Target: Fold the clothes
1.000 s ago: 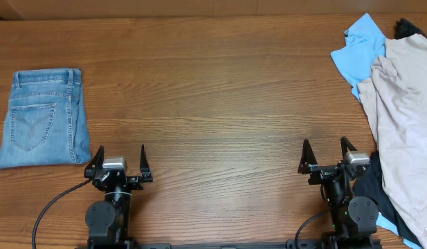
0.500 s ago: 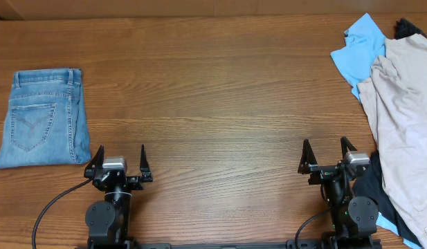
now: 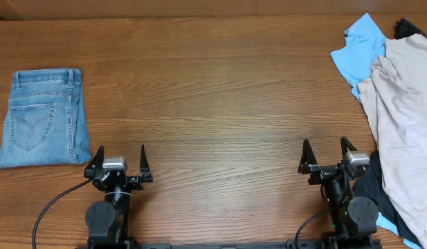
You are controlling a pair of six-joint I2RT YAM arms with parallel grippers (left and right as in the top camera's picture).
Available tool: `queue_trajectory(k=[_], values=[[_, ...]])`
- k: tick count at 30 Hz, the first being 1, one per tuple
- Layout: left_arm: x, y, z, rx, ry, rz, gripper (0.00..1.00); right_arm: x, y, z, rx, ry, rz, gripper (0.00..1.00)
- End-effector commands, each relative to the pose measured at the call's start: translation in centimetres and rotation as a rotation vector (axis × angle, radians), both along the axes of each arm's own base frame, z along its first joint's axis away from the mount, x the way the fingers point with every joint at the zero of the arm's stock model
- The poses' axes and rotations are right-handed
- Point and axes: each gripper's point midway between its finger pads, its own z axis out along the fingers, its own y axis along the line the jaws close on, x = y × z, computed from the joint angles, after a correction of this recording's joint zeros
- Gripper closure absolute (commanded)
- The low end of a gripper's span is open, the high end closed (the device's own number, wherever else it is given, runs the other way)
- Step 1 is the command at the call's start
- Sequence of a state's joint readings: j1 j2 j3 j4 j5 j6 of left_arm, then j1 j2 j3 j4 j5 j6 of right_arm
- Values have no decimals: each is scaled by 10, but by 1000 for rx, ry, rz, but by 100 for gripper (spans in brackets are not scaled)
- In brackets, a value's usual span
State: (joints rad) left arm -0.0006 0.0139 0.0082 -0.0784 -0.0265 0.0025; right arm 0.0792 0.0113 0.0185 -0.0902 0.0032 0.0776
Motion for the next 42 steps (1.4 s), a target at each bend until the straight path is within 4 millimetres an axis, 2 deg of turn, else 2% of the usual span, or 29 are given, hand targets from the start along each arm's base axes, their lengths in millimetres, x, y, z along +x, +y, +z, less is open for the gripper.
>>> queue_trajectory(k=[1,17,22,26,27,30,33,34,37,39,42], values=[[0,-3,1,-10,-9,-15,0,0,0,-2,4,-3,1,0],[0,-5,2,-12,-13,-27,0,0,0,-2,5,-3,3,0],[-1,-6,6,-141,-20,-24,0,-1,0,0,10,3,2,0],[-5,-8,28,-150,-46,-32,0,-6,-4,19,27,5,-21,0],[-9,-8,44,-146,-58,-33,0,-9,-13,33,26,4,-68,0],[-14,-8,68,-139,-69,-35,0,-15,-26,53,22,26,-146,0],[-16,-8,91,-140,-35,-32,0,-21,-38,77,74,47,-216,0],[-16,-7,98,-139,-7,-30,0,-22,-41,92,89,53,-236,0],[-10,-8,113,-119,74,-27,0,-18,-44,110,78,99,-255,0],[-3,-8,120,-114,150,-24,0,-11,-47,114,58,185,-281,0],[9,-9,120,-116,268,-22,0,6,-53,107,17,326,-328,0]])
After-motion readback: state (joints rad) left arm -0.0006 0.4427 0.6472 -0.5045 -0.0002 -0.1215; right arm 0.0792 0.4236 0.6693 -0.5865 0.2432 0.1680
